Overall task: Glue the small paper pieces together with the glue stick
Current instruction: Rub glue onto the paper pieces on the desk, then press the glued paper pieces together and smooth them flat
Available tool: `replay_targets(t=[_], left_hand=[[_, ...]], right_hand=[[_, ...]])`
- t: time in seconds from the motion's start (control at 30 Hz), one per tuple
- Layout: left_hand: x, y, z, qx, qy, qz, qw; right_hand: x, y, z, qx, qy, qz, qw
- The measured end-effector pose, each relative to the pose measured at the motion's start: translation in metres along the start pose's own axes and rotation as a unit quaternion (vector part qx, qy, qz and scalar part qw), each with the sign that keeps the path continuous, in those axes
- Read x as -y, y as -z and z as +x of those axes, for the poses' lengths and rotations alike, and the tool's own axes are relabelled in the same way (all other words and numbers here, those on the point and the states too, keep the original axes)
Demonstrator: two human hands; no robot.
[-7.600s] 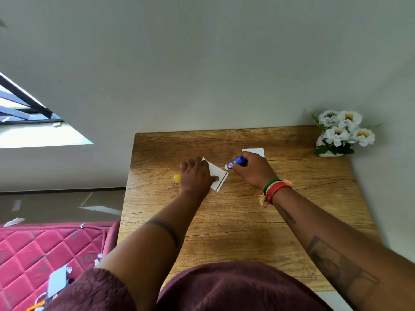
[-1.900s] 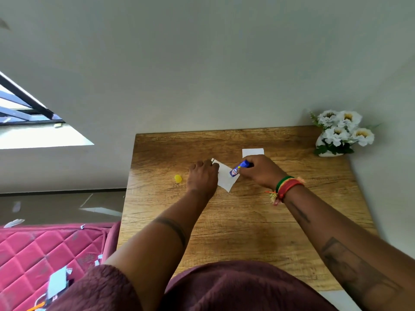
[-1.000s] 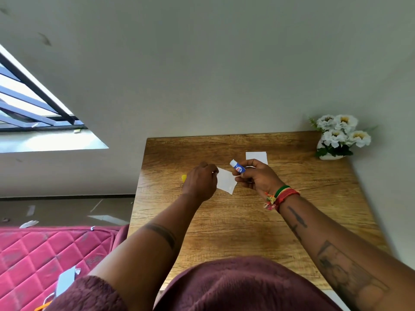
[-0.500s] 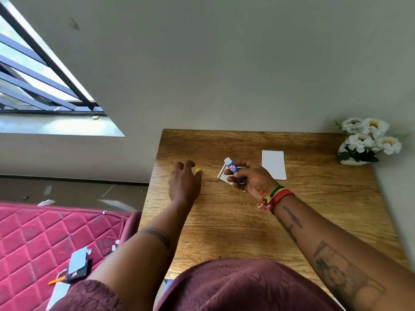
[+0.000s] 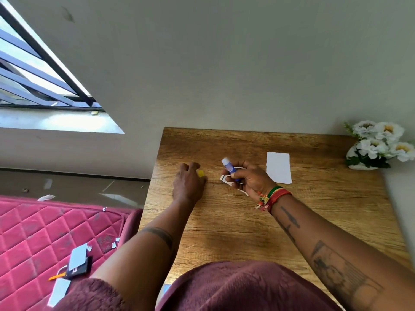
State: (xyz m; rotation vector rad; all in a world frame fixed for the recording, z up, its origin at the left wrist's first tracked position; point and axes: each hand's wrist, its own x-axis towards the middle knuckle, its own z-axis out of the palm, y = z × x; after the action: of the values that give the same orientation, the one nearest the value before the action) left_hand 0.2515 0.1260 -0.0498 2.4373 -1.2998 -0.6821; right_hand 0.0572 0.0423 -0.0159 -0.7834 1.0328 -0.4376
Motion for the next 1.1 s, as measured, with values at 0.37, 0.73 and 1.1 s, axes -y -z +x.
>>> replay_targets(t=[0.37, 0.73, 1.1], left_hand=[[0.010, 0.009, 0.001, -0.017, -0.007, -0.017, 1.000], [0.029, 0.019, 0.021, -0.038, 0.030, -0.028, 0.998], [0.036, 0.018, 0.025, -0.026, 0.050, -0.084, 0.995]], right_hand=[[0.007, -0.031, 0.025, -0.057, 0.118, -0.284, 0.950], [-0.002, -0.095, 0.079, -0.098, 0.210, -0.466, 0.854], [-0.020, -0.077, 0.089, -0.071, 0.245, -0.478, 0.841]])
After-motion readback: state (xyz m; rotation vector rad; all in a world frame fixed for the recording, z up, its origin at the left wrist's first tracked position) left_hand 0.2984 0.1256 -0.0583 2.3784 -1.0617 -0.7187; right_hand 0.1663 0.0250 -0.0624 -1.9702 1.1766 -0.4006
